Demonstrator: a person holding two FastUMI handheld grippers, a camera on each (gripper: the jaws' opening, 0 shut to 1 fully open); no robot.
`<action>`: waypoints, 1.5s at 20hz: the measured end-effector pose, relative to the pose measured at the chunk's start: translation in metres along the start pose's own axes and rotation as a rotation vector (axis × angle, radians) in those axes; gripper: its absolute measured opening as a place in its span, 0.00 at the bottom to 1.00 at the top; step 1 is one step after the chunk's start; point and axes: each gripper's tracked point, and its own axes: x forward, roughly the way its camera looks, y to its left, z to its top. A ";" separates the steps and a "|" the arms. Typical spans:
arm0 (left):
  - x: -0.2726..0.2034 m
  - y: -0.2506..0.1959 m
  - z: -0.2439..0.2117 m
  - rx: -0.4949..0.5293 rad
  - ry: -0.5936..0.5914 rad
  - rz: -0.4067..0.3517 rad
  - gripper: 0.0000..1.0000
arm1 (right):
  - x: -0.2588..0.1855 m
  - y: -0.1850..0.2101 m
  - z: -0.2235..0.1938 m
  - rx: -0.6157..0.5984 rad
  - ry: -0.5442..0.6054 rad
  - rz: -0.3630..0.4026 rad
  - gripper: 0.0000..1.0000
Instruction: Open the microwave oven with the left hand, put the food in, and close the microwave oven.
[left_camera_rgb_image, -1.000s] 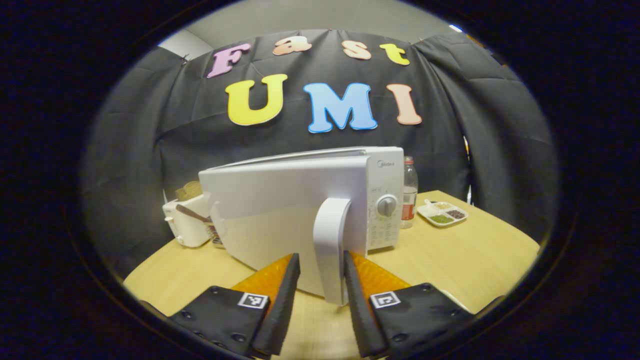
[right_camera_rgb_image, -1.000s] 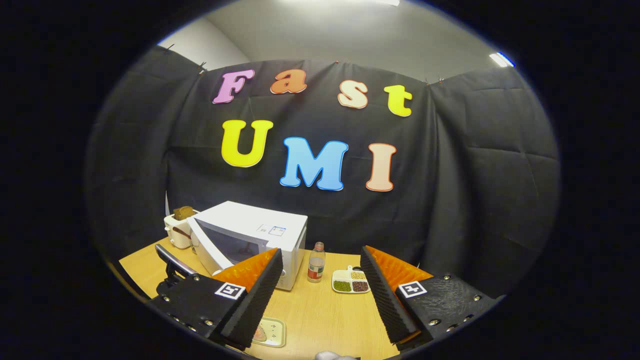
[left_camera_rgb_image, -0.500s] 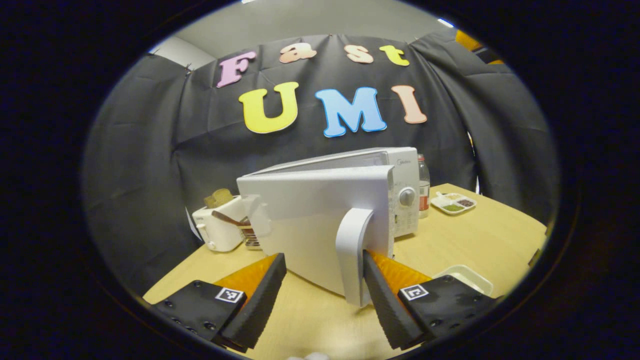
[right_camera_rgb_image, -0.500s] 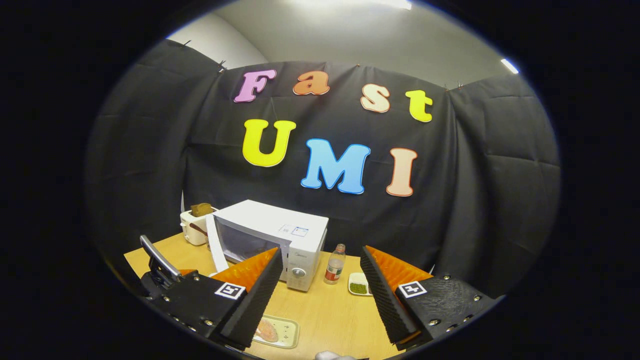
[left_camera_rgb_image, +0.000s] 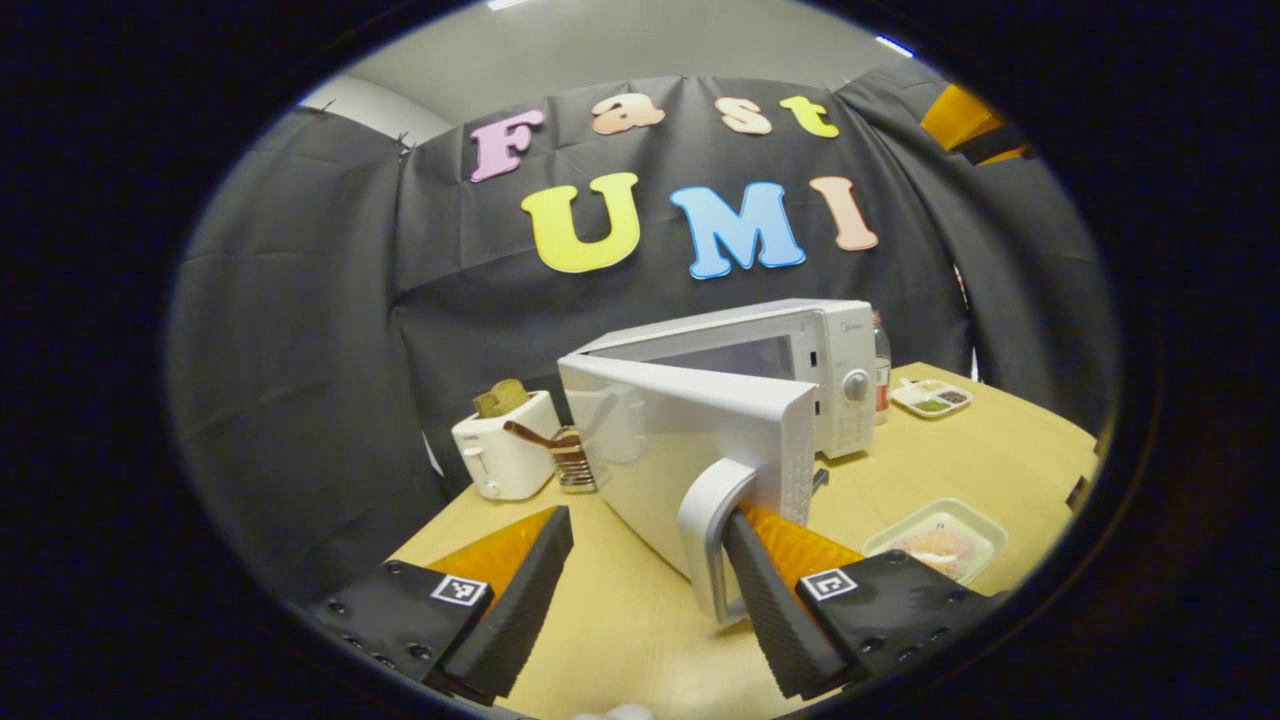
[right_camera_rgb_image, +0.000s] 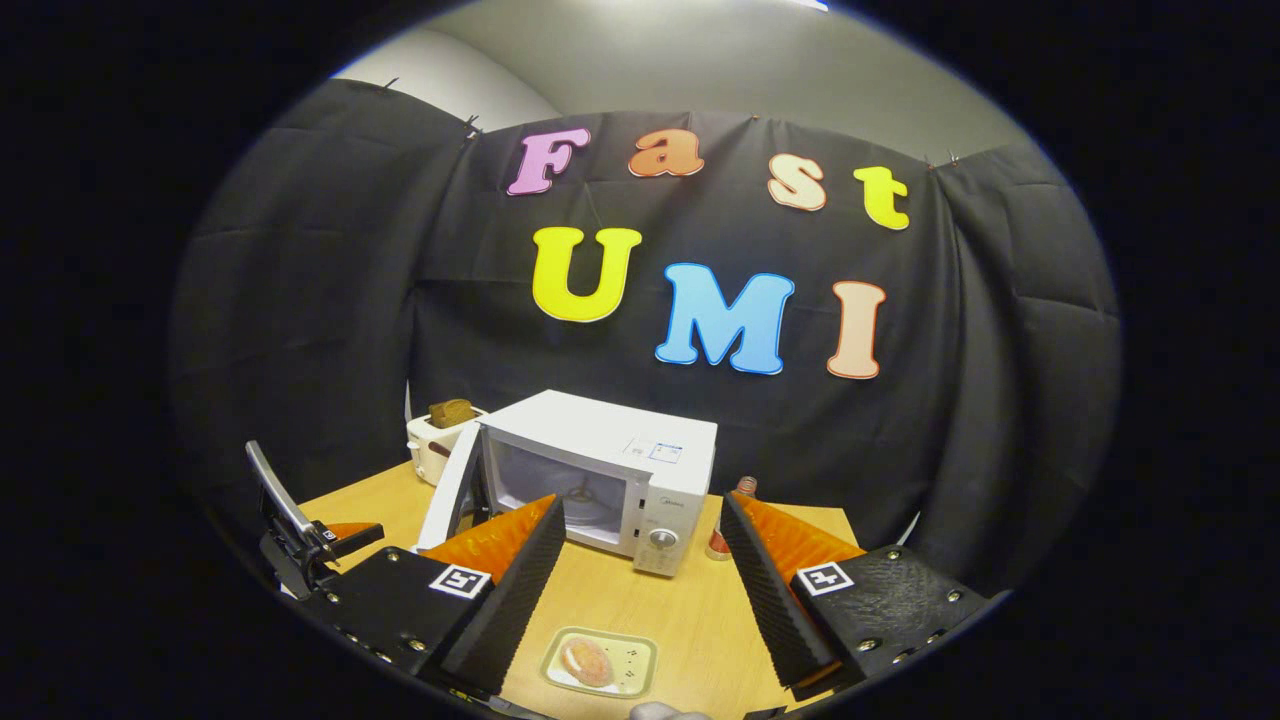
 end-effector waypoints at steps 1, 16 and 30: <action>-0.003 0.012 -0.008 -0.004 0.013 0.014 1.00 | 0.002 0.007 0.001 0.001 -0.002 0.011 0.96; -0.044 0.147 -0.034 -0.013 0.048 0.178 0.98 | 0.030 0.083 0.006 0.015 0.007 0.144 0.95; -0.078 0.143 0.077 -0.062 -0.112 0.123 0.97 | 0.030 0.051 -0.123 -0.031 0.199 0.104 0.96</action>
